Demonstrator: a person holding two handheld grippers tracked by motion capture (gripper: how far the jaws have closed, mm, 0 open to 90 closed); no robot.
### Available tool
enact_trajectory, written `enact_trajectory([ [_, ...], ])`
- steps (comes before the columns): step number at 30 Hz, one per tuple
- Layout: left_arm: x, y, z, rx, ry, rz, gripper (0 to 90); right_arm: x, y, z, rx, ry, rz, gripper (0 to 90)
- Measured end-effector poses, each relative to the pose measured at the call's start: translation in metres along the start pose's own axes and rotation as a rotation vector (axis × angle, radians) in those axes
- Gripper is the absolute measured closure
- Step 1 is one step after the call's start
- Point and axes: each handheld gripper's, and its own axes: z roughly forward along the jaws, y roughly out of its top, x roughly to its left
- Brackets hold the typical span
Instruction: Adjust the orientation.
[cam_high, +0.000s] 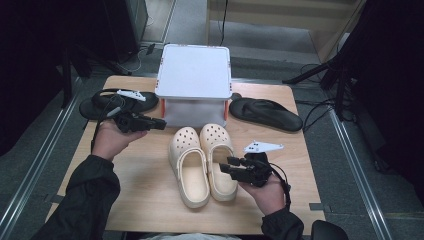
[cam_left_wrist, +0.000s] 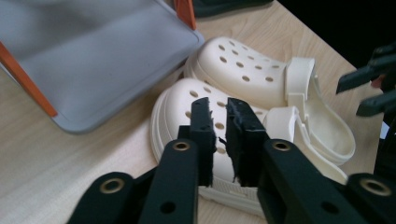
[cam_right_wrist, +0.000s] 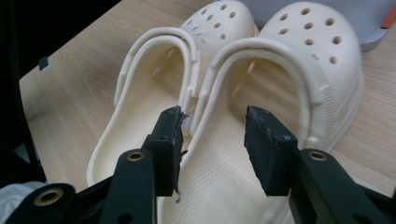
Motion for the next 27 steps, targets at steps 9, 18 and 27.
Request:
enact_trajectory([
  [9, 0.011, 0.032, -0.007, -0.017, 0.033, 0.026, 89.2, 0.009, -0.003, 0.012, 0.042, 0.017, -0.02, 57.4],
  [18, 0.026, 0.056, -0.013, -0.044, 0.053, 0.019, 89.8, 0.006, -0.006, 0.017, 0.053, 0.013, -0.003, 57.4],
  [27, 0.044, 0.075, -0.014, -0.046, 0.082, -0.011, 89.7, 0.008, -0.007, 0.025, 0.058, -0.018, 0.007, 60.0],
])
